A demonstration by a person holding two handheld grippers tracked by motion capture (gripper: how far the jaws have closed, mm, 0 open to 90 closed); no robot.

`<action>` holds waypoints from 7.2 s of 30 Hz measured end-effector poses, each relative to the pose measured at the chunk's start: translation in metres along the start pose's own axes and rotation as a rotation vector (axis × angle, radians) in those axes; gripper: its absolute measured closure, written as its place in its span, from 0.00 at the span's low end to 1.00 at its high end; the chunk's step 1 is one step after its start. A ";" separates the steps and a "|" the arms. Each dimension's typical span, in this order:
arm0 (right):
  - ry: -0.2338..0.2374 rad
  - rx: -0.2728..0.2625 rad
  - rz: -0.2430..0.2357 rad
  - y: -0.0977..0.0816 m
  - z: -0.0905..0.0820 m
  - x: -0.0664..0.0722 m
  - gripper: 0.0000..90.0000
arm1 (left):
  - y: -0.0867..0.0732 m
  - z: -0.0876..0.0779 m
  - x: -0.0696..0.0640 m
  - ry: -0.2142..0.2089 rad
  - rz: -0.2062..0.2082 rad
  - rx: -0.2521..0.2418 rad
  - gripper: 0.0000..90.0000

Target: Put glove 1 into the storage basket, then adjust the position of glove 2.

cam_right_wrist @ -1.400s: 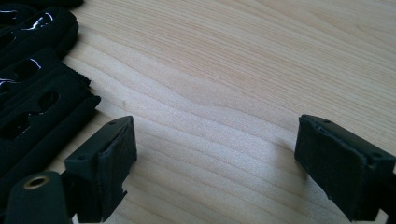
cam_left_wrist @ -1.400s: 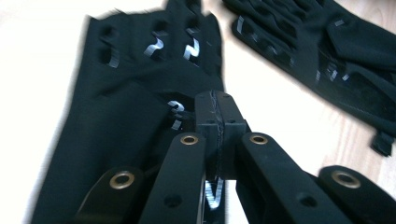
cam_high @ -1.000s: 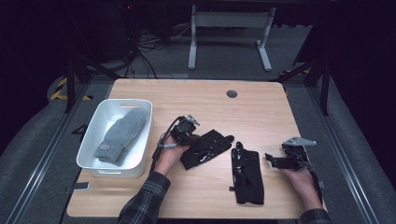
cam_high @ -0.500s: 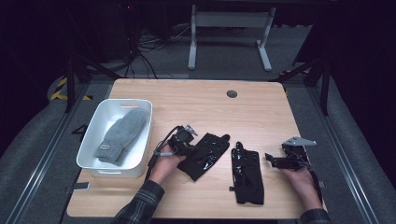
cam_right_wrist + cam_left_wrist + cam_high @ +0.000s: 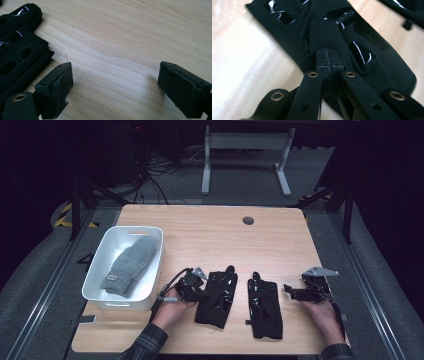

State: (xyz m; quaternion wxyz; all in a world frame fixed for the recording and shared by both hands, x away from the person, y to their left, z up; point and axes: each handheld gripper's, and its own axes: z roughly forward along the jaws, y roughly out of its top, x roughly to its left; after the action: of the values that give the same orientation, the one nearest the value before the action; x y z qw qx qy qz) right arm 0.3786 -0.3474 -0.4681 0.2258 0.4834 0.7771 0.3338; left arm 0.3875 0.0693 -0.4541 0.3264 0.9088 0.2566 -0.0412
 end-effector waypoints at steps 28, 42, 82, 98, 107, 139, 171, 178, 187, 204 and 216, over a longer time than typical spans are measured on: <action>-0.001 -0.001 0.000 0.000 0.000 0.000 0.15 | 0.003 0.004 0.003 0.173 -0.035 -0.065 0.71; 0.086 -0.035 -0.032 0.003 -0.017 0.003 0.52 | 0.005 0.001 0.003 0.146 -0.133 -0.135 0.97; 0.482 0.076 -0.245 -0.001 -0.024 0.068 1.00 | 0.003 -0.024 0.012 -0.004 -0.208 -0.297 0.98; 0.515 0.075 -0.262 0.008 -0.015 0.080 1.00 | 0.010 -0.026 0.011 -0.046 -0.214 -0.334 0.98; 0.528 0.077 -0.268 0.010 -0.012 0.084 1.00 | 0.013 -0.027 0.008 -0.078 -0.214 -0.352 0.98; 0.568 0.077 -0.289 0.026 0.009 0.103 1.00 | 0.036 -0.024 -0.006 -0.134 -0.171 -0.382 0.98; 0.554 0.093 -0.303 0.029 0.015 0.105 1.00 | 0.049 -0.006 -0.016 -0.165 -0.158 -0.368 0.98; 0.580 0.087 -0.333 0.036 0.026 0.126 1.00 | 0.050 0.000 -0.018 -0.162 -0.152 -0.347 0.98; 0.578 0.074 -0.340 0.039 0.031 0.133 1.00 | 0.049 0.017 -0.021 -0.169 -0.147 -0.299 0.98; 0.439 0.013 -0.264 0.033 0.005 0.083 0.76 | 0.037 -0.008 -0.021 -0.076 -0.068 -0.279 1.00; 0.237 -0.017 -0.159 0.021 0.002 0.035 0.39 | 0.021 0.009 -0.047 -0.127 -0.031 -0.189 1.00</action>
State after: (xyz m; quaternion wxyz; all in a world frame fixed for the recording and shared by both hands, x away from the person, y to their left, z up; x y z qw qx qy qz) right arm 0.3778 -0.3090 -0.4546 0.1622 0.3755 0.8315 0.3760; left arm 0.3577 0.0293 -0.4372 0.4254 0.8655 0.2524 -0.0793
